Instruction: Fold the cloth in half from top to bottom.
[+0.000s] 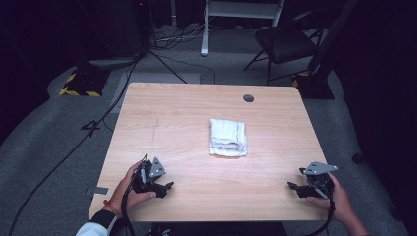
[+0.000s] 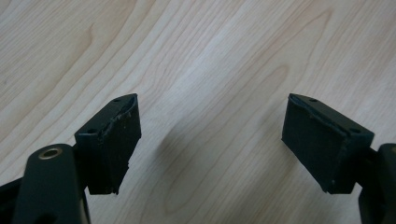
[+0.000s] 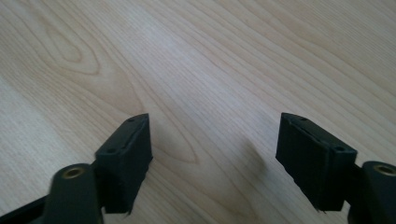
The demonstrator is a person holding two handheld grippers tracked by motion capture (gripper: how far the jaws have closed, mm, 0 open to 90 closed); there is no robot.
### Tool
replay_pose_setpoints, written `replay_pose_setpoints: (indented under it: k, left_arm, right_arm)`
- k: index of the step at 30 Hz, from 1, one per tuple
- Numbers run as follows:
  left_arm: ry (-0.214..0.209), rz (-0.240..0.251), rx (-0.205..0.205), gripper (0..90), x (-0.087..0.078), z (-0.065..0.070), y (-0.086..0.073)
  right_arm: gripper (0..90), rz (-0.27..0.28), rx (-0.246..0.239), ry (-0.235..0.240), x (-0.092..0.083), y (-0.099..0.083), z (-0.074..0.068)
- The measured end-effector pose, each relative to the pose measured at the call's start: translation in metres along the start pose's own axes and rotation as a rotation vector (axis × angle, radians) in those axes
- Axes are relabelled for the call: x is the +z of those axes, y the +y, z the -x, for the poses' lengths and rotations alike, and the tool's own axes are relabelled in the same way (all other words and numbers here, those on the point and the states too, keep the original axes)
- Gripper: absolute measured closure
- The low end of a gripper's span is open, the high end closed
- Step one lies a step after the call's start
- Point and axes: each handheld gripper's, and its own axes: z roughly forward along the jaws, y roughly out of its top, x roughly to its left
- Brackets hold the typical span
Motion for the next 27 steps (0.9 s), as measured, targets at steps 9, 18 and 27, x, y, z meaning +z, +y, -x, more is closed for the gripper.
replay_pose_setpoints:
  k: [9, 18, 27]
  left_arm:
    - [-0.067, 0.035, -0.148, 19.2, -0.005, -0.022, -0.027]
    - [-0.04, 0.098, -0.177, 18.2, -0.008, -0.023, -0.04]
    - [-0.035, 0.096, -0.177, 16.7, -0.007, -0.023, -0.039]
  right_arm:
    - [22.7, 0.086, 0.165, 0.027, -0.009, -0.032, 0.015]
    - [22.7, 0.122, 0.205, -0.016, -0.01, -0.04, 0.017]
    - [22.7, 0.12, 0.226, -0.033, -0.01, -0.04, 0.018]
